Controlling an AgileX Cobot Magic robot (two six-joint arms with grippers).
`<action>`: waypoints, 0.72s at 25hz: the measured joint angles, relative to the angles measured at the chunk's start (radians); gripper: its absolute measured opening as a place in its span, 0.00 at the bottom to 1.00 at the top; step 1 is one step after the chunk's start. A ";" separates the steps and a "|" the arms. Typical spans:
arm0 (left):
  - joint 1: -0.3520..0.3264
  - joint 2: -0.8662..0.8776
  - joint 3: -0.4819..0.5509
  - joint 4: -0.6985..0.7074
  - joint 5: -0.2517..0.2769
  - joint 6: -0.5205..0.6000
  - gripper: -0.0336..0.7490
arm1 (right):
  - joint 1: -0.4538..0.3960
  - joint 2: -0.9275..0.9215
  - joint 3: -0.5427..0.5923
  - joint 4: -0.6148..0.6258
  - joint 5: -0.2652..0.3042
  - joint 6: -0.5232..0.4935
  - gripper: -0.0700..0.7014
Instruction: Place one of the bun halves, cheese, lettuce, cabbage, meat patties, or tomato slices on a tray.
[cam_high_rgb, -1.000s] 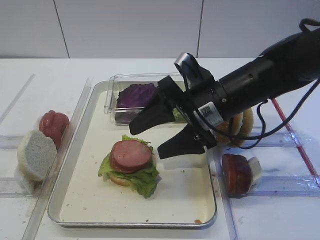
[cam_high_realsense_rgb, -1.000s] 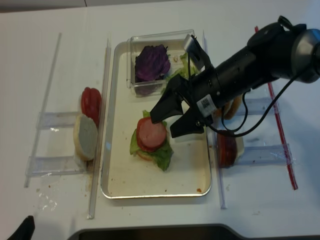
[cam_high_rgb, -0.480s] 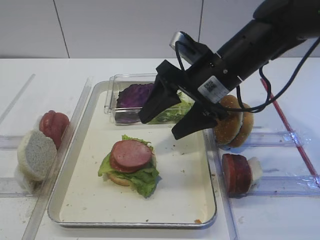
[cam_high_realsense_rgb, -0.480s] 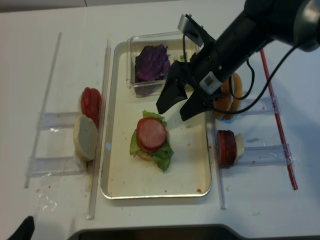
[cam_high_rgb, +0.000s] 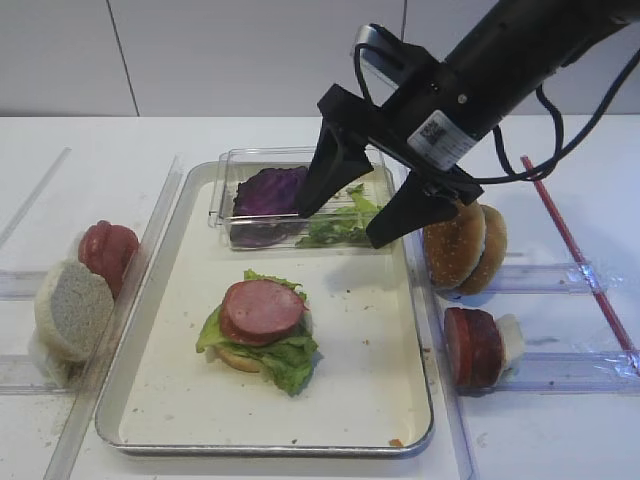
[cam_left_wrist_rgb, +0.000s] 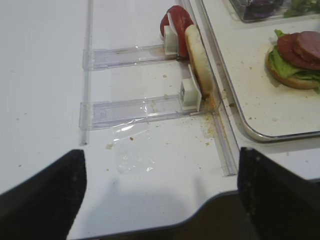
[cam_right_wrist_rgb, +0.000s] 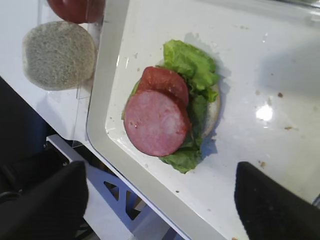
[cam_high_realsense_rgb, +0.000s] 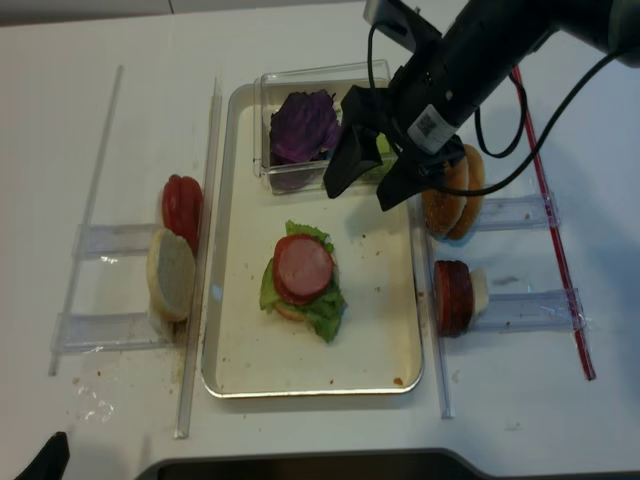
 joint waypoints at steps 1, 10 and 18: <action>0.000 0.000 0.000 0.000 0.000 0.000 0.77 | 0.000 -0.009 0.000 -0.010 0.000 0.008 0.87; 0.000 0.000 0.000 0.000 0.000 0.000 0.77 | 0.000 -0.085 0.000 -0.129 0.008 0.065 0.87; 0.000 0.000 0.000 0.000 0.000 0.000 0.77 | 0.000 -0.156 0.000 -0.219 0.016 0.088 0.87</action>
